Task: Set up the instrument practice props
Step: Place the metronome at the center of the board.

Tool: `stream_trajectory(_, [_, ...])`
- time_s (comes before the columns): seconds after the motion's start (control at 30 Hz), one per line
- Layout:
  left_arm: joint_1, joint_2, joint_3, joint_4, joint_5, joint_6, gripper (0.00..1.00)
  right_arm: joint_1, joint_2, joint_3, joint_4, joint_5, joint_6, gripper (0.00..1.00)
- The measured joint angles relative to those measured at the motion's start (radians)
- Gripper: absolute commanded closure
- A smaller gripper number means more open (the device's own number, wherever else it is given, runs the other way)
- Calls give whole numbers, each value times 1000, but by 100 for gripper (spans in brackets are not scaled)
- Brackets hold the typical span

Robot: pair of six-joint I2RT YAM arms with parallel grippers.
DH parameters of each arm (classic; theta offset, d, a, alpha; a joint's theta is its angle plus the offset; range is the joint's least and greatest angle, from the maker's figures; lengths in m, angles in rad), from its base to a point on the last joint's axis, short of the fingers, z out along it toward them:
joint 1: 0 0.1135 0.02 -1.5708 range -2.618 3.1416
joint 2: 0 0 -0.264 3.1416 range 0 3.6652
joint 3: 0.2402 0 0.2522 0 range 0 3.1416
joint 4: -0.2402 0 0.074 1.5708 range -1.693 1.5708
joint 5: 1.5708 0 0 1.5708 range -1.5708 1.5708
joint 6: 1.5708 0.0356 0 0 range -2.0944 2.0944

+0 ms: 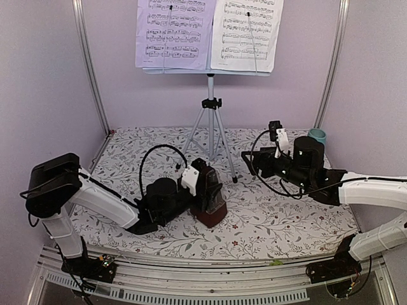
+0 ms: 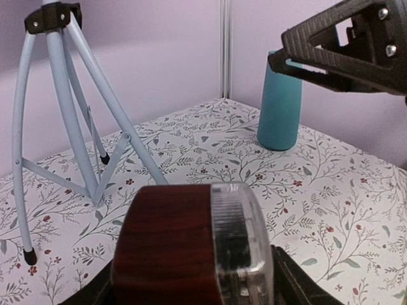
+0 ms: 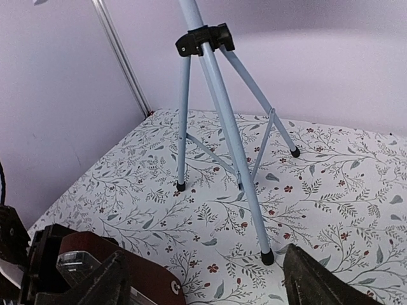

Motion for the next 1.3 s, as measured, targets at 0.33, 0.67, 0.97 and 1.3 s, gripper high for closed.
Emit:
stream_trajectory(0.33, [-57,67,2,115,-32,-17,61,0,-41,-23,4,75,-25,1])
stream_trajectory(0.67, [-74,76,7,160,-42,-37,4,0,-67,-29,5,32,-25,1])
stream_trajectory(0.97, [-78,-21,-16,183,-29,-61,1,0,-97,-59,-6,23,6,1])
stream_trajectory(1.3, [-5,-343,-79,-55,58,-212,1,37,-74,-89,-10,-100,38,1])
